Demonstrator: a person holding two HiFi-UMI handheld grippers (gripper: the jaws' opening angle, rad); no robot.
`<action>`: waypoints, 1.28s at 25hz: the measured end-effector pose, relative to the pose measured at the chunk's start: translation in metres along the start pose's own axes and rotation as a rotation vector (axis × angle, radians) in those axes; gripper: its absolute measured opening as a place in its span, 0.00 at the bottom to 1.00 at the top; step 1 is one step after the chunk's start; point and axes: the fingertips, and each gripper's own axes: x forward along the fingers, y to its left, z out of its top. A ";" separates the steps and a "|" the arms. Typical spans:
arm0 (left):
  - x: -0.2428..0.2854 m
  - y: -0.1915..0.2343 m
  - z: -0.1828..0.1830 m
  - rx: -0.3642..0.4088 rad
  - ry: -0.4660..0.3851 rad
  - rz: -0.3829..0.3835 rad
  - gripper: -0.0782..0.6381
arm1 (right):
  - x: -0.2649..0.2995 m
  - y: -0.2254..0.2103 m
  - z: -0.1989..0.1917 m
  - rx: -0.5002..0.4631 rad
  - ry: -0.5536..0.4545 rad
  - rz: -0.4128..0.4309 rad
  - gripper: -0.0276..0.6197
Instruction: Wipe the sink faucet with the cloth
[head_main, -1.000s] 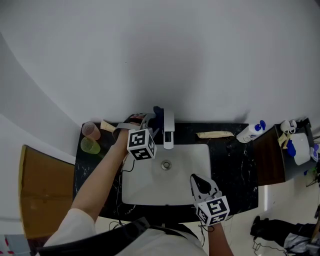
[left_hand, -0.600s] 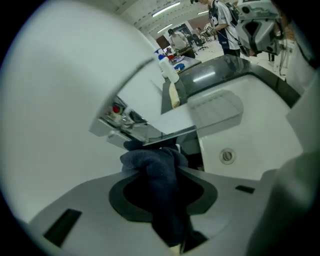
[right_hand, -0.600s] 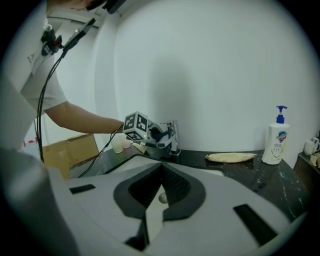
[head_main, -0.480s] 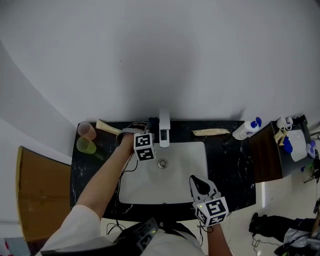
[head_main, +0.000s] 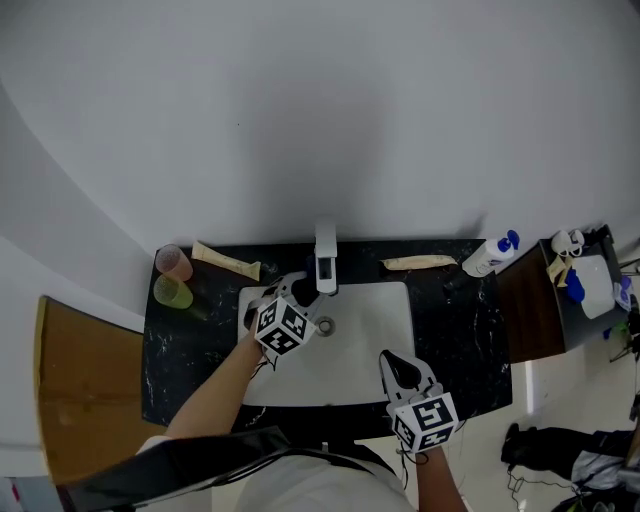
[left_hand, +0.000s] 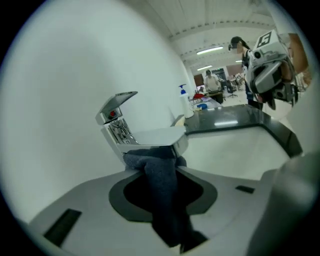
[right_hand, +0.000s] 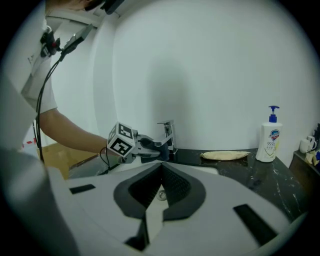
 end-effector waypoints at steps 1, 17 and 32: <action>-0.003 -0.003 0.001 -0.037 -0.023 0.034 0.27 | -0.001 0.000 -0.001 0.001 0.002 -0.001 0.05; -0.013 -0.022 0.002 -0.274 -0.067 0.122 0.27 | -0.006 0.007 -0.010 0.003 0.010 0.002 0.05; -0.013 0.008 0.006 -0.295 -0.084 0.211 0.27 | -0.012 0.013 -0.018 -0.013 0.028 0.019 0.05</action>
